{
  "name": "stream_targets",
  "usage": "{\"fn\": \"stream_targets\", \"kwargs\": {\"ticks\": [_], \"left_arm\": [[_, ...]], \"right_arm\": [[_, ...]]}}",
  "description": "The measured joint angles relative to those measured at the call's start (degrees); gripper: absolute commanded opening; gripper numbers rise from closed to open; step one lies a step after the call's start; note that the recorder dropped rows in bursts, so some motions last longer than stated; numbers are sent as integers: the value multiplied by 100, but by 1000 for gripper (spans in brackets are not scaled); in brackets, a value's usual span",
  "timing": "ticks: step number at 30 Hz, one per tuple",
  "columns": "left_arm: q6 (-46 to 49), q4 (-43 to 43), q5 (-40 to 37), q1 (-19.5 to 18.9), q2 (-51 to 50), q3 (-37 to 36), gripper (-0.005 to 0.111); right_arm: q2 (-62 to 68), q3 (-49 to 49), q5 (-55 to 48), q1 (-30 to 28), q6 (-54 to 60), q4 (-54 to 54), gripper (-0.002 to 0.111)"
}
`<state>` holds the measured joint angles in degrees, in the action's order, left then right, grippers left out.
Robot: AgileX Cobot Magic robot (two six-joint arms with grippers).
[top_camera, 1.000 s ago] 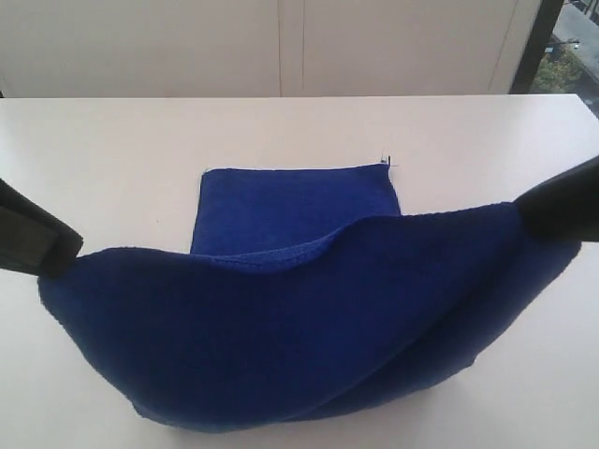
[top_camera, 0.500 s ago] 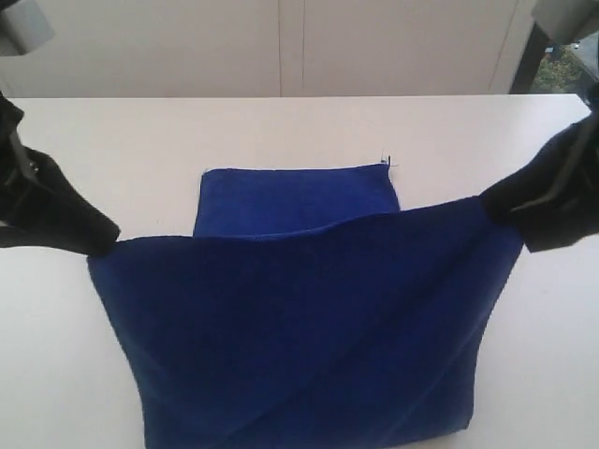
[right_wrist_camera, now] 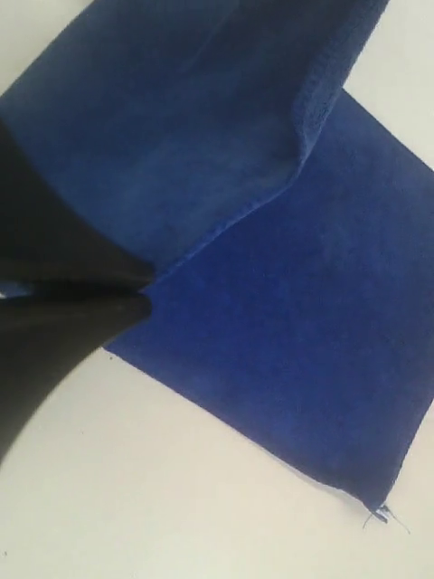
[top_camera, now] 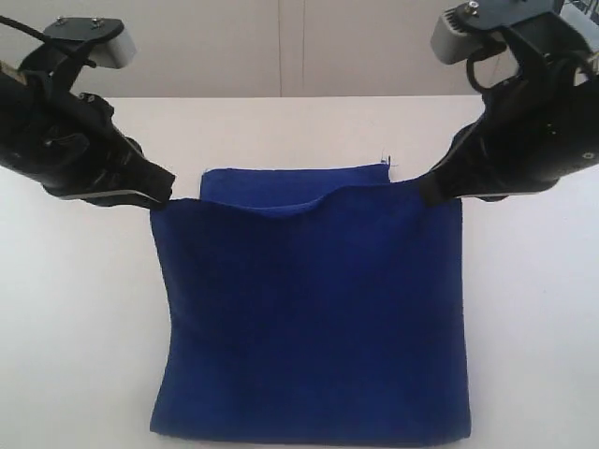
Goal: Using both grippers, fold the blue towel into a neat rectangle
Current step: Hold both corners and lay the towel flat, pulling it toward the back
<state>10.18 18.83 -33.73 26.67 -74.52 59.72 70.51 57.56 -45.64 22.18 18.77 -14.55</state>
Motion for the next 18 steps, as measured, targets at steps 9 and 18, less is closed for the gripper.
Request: {"fn": "stream_targets", "kwargs": {"ticks": [9, 18], "left_arm": [[96, -161, 1162, 0, -343, 0, 0], [107, -198, 1622, -12, -685, 119, 0]], "right_arm": [[699, 0, 916, 0, -40, 324, 0], [983, 139, 1508, 0, -619, 871, 0]]}}
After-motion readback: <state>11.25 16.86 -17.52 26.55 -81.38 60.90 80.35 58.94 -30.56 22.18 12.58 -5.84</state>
